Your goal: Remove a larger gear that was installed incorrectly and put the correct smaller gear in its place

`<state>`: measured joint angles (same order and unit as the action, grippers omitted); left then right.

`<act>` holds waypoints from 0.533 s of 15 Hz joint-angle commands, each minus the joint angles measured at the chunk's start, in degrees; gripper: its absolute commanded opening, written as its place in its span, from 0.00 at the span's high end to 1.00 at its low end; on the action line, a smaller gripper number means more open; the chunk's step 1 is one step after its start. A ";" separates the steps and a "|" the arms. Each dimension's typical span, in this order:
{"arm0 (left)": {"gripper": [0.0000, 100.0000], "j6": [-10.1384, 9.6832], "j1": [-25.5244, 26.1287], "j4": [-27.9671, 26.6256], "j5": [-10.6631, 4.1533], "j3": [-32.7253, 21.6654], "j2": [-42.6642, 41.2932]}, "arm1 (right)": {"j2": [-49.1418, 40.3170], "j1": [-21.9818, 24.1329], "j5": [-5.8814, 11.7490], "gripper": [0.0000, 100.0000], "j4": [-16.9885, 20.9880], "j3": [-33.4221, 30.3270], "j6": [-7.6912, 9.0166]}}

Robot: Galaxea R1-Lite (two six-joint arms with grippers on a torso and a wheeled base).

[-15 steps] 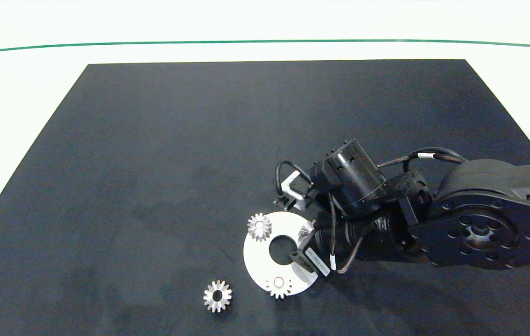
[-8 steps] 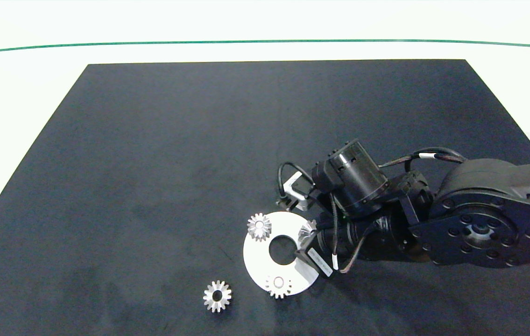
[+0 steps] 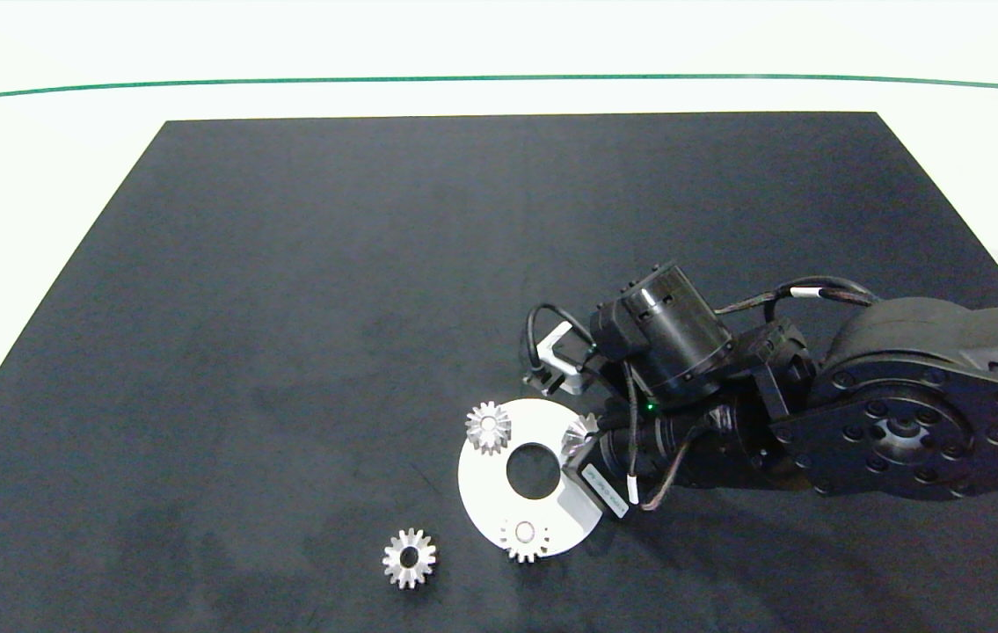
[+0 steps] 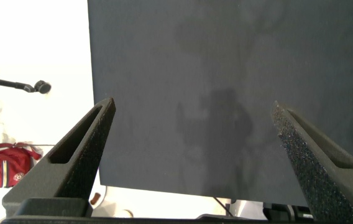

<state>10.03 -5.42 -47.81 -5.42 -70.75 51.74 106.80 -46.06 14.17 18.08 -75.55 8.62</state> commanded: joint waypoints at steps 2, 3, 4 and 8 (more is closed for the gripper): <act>0.00 0.07 -0.02 -0.26 -0.02 0.00 -0.50 | -0.37 -0.26 0.07 0.59 0.20 0.31 0.08; 0.00 0.07 -0.02 -0.26 -0.02 0.00 -0.58 | -0.37 -0.35 0.07 0.60 0.11 0.57 0.08; 0.00 -0.01 -0.02 -0.26 -0.02 0.00 -0.50 | -0.45 -0.44 0.07 0.62 0.11 0.57 -0.01; 0.00 0.07 -0.02 -0.26 -0.02 0.00 -0.50 | -2.12 -0.79 0.07 0.66 0.20 0.13 0.26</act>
<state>10.03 -5.42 -47.81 -5.40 -70.75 51.26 105.73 -46.71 14.13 18.30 -75.28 8.75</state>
